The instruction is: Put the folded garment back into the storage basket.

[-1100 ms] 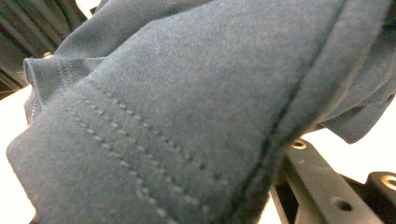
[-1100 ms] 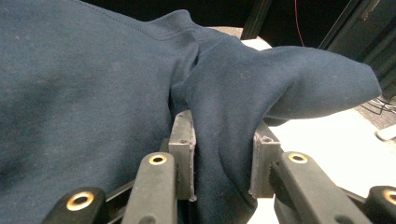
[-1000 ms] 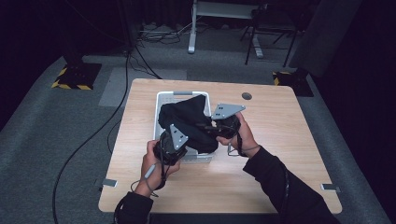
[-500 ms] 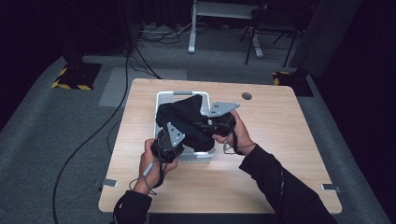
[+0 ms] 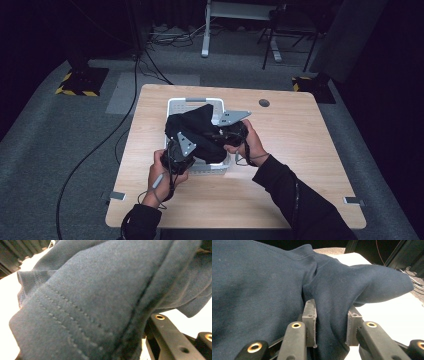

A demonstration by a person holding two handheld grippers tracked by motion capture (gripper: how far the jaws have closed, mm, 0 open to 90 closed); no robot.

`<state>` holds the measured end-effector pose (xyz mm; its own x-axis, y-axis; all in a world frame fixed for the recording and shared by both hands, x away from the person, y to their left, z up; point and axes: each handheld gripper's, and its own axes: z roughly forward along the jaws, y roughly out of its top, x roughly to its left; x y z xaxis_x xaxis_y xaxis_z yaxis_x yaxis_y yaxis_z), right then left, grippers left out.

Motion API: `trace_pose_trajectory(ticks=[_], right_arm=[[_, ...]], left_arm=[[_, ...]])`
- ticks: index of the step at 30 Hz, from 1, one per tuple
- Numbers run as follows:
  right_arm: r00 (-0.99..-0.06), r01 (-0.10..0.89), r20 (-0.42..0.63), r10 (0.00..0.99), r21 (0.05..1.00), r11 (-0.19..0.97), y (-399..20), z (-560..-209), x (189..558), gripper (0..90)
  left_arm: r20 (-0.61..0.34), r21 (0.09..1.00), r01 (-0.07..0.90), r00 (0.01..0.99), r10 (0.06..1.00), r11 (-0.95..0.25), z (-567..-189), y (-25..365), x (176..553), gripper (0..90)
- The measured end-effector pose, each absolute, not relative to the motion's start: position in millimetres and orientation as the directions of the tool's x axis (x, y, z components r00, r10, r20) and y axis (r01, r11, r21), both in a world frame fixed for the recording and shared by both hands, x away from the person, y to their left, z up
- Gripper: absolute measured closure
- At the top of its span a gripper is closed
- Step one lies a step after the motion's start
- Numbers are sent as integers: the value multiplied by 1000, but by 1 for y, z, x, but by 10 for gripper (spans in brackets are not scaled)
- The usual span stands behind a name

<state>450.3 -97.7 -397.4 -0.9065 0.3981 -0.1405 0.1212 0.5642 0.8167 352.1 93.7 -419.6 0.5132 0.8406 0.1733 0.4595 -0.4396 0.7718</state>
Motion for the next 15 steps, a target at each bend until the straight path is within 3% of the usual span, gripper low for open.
trace_pose_trajectory(ticks=[15], right_arm=[[-907, 146, -124, 402, 803, 578, -95, -411, 455, 682]], left_arm=[[145, 751, 498, 516, 844, -433, -433, 95, 356, 660]])
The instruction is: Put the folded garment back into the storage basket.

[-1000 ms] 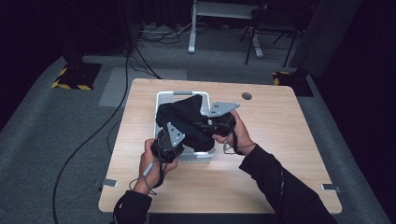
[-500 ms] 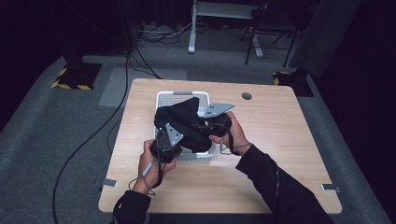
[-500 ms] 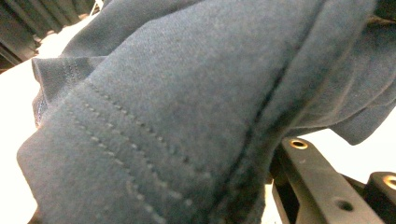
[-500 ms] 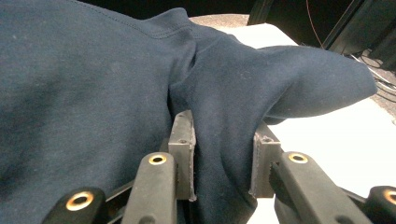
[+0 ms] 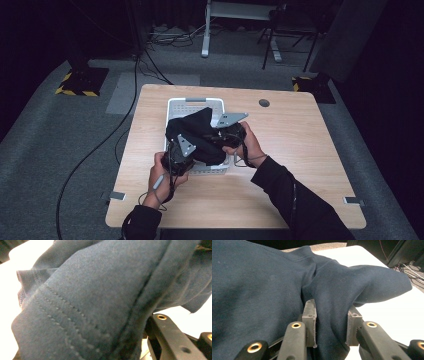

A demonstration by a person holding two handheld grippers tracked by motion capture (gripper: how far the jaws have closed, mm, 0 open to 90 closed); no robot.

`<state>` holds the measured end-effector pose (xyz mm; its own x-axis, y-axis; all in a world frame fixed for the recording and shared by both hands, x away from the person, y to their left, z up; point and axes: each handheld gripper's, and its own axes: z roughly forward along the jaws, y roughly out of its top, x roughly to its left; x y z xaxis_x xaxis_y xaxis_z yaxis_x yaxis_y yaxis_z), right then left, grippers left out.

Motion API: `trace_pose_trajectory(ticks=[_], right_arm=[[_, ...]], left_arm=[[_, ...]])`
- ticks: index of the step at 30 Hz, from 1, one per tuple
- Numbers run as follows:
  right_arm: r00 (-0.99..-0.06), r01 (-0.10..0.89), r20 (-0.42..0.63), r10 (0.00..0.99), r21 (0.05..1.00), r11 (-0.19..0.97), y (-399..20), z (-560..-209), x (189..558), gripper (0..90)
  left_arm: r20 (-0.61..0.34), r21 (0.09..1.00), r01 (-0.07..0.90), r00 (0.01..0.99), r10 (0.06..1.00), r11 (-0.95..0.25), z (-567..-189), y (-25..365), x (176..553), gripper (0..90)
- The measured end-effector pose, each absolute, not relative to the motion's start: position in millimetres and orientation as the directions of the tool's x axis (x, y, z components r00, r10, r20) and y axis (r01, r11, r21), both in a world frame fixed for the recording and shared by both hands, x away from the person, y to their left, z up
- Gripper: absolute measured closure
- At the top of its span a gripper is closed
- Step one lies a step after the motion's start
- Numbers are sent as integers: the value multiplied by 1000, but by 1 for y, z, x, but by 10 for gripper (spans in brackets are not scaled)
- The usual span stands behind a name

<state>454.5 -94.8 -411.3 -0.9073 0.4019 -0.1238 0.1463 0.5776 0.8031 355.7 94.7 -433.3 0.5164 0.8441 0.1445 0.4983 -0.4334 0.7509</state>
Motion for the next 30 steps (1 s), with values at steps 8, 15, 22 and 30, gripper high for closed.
trace_pose_trajectory(ticks=[8, 15, 22, 30], right_arm=[[-907, 156, -116, 406, 801, 578, -92, -416, 457, 682], [-906, 174, -103, 411, 795, 582, -91, -422, 460, 679], [-905, 185, -93, 416, 793, 580, -90, -425, 462, 679], [-902, 203, -81, 425, 787, 582, -89, -431, 464, 675]], left_arm=[[140, 741, 514, 512, 848, -432, -437, 97, 357, 652], [134, 730, 528, 512, 848, -434, -442, 97, 358, 644], [130, 725, 535, 513, 849, -434, -445, 98, 359, 637], [118, 717, 547, 515, 849, -431, -450, 99, 358, 618]])
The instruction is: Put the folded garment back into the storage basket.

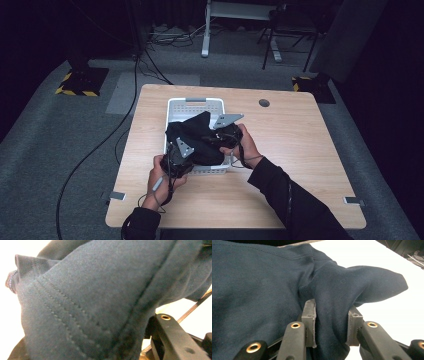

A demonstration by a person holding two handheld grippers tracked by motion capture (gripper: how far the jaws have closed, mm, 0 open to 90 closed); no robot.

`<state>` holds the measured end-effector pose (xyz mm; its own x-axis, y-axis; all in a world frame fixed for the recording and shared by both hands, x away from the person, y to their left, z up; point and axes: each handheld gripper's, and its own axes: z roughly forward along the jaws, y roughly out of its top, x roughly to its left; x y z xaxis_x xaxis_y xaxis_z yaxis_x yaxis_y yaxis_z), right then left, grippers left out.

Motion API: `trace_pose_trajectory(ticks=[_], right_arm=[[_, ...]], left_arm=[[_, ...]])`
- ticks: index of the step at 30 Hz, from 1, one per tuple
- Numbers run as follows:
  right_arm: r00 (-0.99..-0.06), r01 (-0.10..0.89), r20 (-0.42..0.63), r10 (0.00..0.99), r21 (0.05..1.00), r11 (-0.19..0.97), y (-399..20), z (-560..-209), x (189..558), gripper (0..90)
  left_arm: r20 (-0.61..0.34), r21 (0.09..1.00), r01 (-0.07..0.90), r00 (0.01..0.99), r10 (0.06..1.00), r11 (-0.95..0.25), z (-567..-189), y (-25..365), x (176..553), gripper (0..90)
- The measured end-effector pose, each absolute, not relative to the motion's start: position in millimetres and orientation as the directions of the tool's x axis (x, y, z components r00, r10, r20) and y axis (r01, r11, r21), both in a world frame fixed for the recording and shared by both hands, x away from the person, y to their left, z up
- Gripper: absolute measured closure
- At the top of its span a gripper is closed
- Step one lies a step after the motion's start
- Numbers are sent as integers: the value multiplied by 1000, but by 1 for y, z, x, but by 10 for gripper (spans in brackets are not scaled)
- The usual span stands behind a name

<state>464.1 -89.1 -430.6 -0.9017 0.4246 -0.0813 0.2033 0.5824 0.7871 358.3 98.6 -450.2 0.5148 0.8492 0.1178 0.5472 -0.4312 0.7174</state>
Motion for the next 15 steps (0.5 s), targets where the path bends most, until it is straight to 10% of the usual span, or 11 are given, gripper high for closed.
trace_pose_trajectory(ticks=[15], right_arm=[[-894, 224, -80, 442, 773, 593, -86, -436, 467, 658]], left_arm=[[86, 726, 557, 508, 857, -403, -451, 104, 360, 550]])
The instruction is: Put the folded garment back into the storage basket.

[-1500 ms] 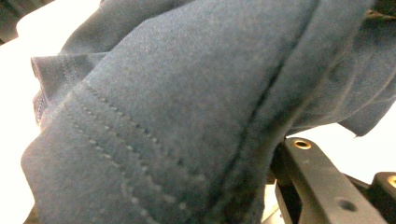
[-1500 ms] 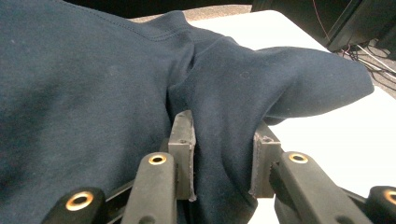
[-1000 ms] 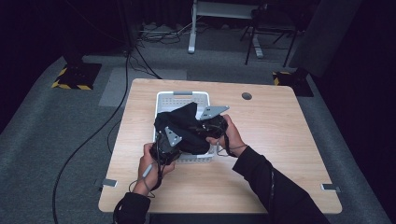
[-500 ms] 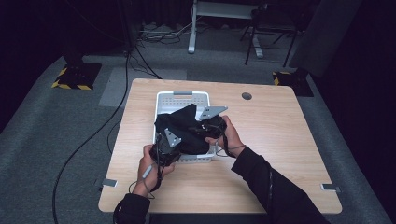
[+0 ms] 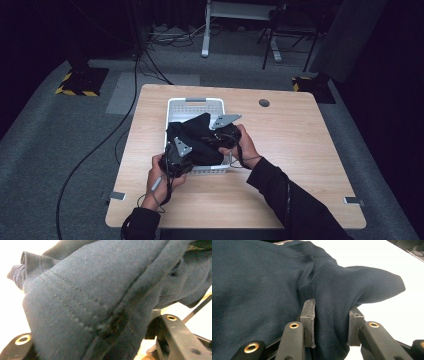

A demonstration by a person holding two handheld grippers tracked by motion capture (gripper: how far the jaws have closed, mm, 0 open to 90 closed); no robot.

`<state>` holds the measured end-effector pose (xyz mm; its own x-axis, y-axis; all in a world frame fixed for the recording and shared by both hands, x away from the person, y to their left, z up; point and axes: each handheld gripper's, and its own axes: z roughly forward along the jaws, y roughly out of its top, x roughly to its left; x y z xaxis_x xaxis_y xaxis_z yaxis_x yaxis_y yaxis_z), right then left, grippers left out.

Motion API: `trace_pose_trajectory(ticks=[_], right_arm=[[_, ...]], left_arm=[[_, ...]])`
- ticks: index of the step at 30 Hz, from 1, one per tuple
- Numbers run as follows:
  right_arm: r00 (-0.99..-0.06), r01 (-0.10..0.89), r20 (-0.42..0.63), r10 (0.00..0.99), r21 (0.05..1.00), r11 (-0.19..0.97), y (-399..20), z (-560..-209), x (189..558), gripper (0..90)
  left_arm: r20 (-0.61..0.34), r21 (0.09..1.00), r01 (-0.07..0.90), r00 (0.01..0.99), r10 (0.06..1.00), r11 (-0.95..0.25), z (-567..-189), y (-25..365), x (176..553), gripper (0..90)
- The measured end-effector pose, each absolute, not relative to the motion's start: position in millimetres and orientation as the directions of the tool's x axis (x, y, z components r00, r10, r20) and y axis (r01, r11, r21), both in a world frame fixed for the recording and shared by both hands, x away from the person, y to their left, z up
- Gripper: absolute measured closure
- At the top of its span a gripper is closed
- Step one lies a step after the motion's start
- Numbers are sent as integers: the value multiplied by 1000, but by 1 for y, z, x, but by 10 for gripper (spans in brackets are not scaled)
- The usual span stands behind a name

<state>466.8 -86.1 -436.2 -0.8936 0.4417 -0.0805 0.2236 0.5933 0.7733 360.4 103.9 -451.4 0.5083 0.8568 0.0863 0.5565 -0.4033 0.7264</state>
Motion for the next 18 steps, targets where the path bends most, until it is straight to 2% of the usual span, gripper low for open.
trace_pose_trajectory(ticks=[11, 18], right_arm=[[-884, 233, -97, 457, 757, 611, -84, -442, 468, 638], [-874, 234, -123, 470, 742, 628, -84, -445, 469, 576]], left_arm=[[73, 740, 542, 525, 848, -399, -450, 111, 359, 462], [44, 756, 534, 535, 844, -378, -446, 117, 358, 295]])
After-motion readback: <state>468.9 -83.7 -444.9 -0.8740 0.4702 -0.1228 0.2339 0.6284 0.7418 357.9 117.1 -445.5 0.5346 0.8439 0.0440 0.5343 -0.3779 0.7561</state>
